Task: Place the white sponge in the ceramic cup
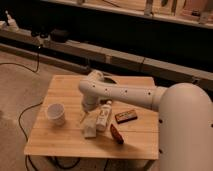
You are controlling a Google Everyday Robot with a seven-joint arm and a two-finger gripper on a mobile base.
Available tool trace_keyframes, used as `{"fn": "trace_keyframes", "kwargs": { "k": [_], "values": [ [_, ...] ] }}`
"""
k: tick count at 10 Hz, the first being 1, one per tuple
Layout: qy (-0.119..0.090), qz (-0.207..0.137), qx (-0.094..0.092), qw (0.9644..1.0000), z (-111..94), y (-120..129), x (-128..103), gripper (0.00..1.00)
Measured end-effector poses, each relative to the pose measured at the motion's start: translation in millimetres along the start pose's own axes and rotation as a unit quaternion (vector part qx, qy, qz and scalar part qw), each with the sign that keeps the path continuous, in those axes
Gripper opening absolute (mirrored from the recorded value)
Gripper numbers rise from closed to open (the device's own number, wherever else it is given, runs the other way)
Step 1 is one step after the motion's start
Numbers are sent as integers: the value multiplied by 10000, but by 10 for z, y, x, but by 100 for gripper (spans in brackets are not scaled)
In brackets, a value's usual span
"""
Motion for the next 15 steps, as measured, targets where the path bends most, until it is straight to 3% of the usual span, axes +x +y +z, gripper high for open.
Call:
{"fn": "trace_keyframes", "kwargs": {
  "k": [3,6,10,13,14,15],
  "values": [
    [-143,-89,9,9999,226,-17,-22,80],
    [-454,467,-157,9978,258,34,-186,80],
    [-848,904,-138,9922,337,-159,-338,80],
    [-995,1209,-8,9877,466,-265,-347,80],
    [-1002,1274,43,9868,489,-278,-335,76],
    [-986,1347,117,9859,519,-288,-311,65]
  ]
}}
